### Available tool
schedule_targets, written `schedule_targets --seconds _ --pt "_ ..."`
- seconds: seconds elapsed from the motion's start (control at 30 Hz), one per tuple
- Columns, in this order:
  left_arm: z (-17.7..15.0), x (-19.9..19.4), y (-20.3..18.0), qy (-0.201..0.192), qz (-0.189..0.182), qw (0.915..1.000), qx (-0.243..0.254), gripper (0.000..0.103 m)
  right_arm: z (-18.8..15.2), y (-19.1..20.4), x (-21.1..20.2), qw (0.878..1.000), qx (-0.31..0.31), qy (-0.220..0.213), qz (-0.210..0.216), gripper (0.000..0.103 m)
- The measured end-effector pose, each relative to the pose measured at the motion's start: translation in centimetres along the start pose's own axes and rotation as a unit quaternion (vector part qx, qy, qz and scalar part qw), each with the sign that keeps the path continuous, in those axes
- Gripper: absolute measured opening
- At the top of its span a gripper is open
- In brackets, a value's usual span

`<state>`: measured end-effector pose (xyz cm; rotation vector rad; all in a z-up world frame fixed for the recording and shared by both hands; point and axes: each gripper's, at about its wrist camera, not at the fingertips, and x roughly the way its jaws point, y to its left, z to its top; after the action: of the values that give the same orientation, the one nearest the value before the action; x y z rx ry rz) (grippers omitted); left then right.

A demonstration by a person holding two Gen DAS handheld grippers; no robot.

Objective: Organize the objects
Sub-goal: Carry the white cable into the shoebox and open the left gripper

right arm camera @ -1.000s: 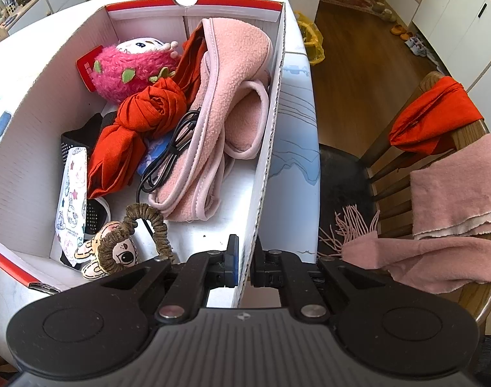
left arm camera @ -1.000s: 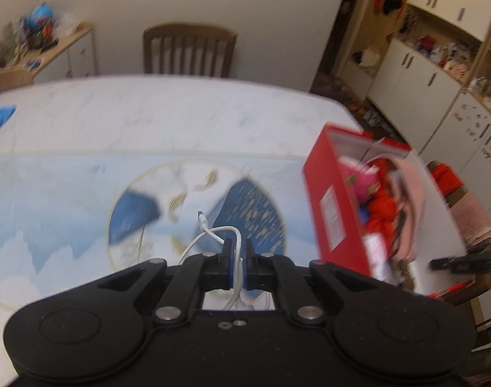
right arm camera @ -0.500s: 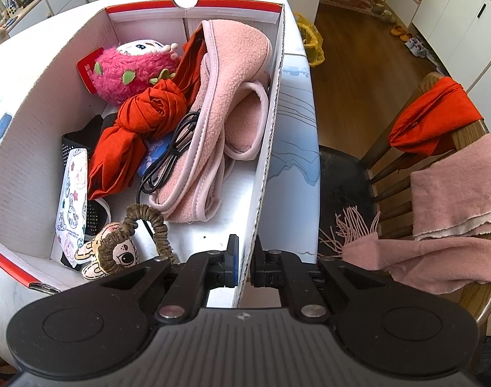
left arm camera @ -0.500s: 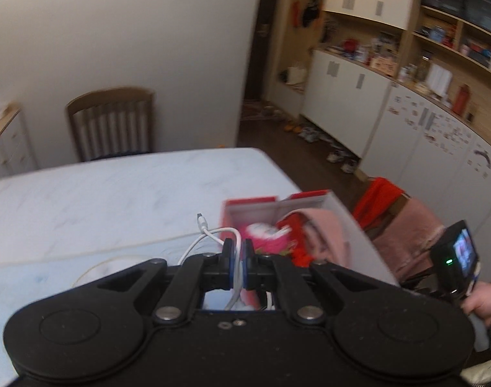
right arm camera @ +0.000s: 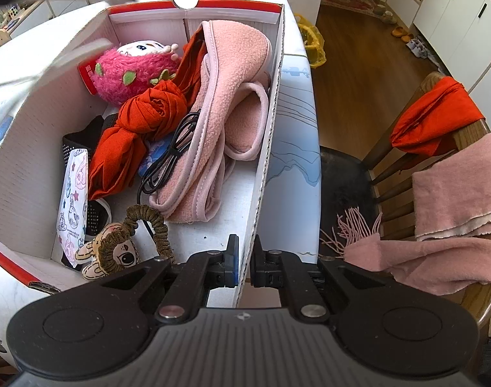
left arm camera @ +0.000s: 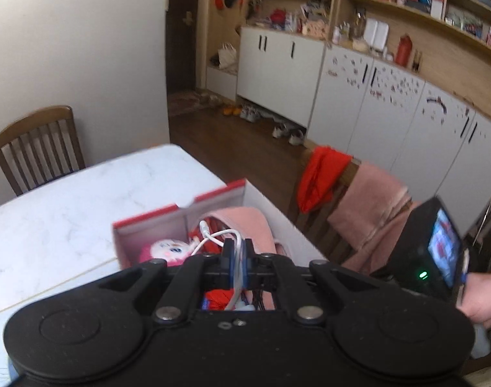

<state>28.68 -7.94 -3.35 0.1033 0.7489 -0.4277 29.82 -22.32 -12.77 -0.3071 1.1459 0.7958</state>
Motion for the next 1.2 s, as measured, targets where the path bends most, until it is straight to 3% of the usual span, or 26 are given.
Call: schedule_targets --seconds 0.53,0.93,1.2 --pt "-4.1 5.9 0.4 0.096 -0.023 0.9945 -0.035 0.001 -0.2 -0.3 -0.2 1.0 0.004 -0.007 0.014 0.007" --pt "-5.8 7.7 0.8 0.135 -0.02 0.9874 -0.08 0.001 -0.3 -0.6 -0.2 1.0 0.007 -0.012 0.022 0.008" --pt "-6.4 7.6 0.8 0.137 -0.008 0.9845 -0.109 0.012 -0.2 -0.5 -0.3 1.0 0.012 -0.016 0.023 0.008"
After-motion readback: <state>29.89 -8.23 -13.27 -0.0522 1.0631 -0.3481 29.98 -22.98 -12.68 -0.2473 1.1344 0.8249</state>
